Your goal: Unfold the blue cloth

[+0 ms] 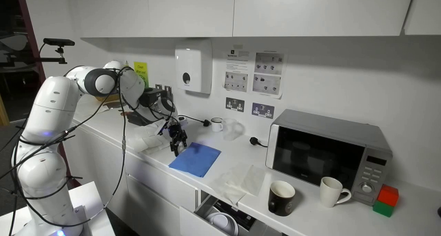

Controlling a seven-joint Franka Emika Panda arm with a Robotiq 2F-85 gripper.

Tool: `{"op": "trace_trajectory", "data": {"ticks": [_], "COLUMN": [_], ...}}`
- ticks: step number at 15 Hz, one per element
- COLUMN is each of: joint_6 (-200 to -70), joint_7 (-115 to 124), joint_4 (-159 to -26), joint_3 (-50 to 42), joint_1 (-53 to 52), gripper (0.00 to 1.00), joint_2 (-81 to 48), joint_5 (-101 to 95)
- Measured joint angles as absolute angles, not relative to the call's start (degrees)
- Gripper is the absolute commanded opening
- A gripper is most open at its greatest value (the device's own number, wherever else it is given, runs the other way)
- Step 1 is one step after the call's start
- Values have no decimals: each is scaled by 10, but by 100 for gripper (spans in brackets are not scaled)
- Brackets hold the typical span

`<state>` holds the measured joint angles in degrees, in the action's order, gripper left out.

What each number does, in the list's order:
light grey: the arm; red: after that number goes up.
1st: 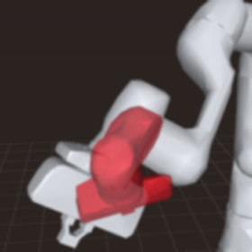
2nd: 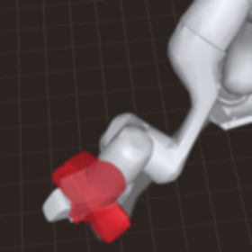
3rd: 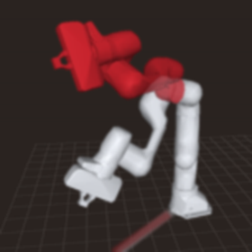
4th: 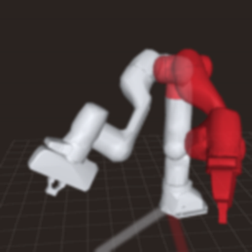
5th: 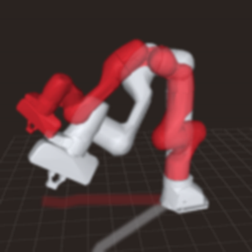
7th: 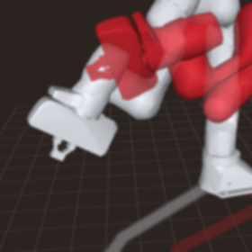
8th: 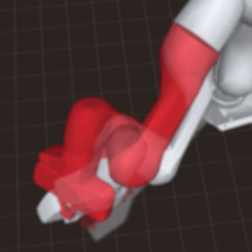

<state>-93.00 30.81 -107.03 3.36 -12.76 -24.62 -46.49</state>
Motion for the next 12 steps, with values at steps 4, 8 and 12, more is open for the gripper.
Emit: {"op": "trace_trajectory", "data": {"ticks": [4,8,12], "joint_6": [-925,-925,-925], "joint_7": [308,308,308], "joint_4": [-1076,-1077,-1077], "joint_3": [33,33,33], "joint_1": [-122,-118,-118], "gripper": [100,100,100], "joint_2": [-227,-221,-221], "joint_5": [-465,-465,-464]}}
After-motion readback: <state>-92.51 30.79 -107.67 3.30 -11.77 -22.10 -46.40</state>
